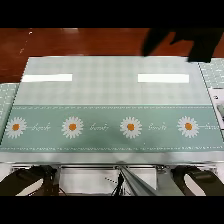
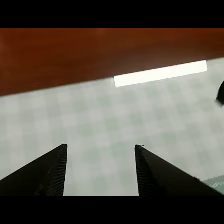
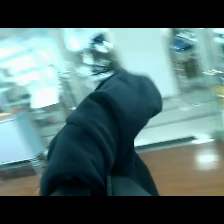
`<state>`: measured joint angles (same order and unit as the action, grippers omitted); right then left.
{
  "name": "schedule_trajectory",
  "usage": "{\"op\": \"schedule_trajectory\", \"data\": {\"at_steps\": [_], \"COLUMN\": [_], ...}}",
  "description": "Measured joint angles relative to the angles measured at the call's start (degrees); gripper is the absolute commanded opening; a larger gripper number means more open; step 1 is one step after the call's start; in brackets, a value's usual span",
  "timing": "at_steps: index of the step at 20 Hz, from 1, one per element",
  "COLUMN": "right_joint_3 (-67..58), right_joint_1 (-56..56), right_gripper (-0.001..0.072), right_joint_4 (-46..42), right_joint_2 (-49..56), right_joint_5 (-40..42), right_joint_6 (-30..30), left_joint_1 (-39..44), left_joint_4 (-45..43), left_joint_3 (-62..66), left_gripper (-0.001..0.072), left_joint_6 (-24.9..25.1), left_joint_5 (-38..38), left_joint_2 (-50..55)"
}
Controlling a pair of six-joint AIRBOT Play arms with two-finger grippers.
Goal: Fold the shirts.
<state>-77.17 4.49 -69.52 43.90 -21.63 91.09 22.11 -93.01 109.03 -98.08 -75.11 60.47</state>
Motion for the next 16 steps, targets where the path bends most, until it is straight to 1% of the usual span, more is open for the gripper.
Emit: {"op": "schedule_trajectory", "data": {"at_steps": [2,4,6,8,10,13,16], "right_joint_3": [-0.17,-0.24,0.13,1.92,5.03,10.38,14.08], "right_joint_1": [2.69,5.86,9.99,15.54,21.49,28.94,33.03], "right_gripper": [0.0028,0.0027,0.0028,0.0028,0.0029,0.0029,0.0031], "right_joint_4": [1.18,2.51,3.43,3.80,2.95,0.20,-1.40], "right_joint_2": [-3.23,-4.74,-4.02,-1.81,1.55,8.35,16.50], "right_joint_5": [-6.08,-14.86,-24.02,-29.88,-32.65,-32.61,-31.30], "right_joint_6": [-0.02,-0.02,-0.04,-0.07,-0.04,0.68,1.33], "left_joint_1": [0.00,0.00,0.00,0.00,0.02,0.02,0.00], "left_joint_4": [0.02,0.02,0.02,0.02,0.02,0.02,0.00], "left_joint_3": [1.70,2.62,2.78,1.73,-0.74,-6.47,-13.55], "left_gripper": [0.0502,0.0501,0.0501,0.0501,0.0502,0.0502,0.0501], "left_joint_6": [-0.02,-0.04,-0.20,-0.22,-0.22,-0.22,-0.20], "left_joint_5": [-1.36,-4.02,-7.13,-9.22,-10.51,-11.45,-11.74], "left_joint_2": [-3.19,-5.42,-6.40,-6.91,-7.08,-7.28,-7.32]}}
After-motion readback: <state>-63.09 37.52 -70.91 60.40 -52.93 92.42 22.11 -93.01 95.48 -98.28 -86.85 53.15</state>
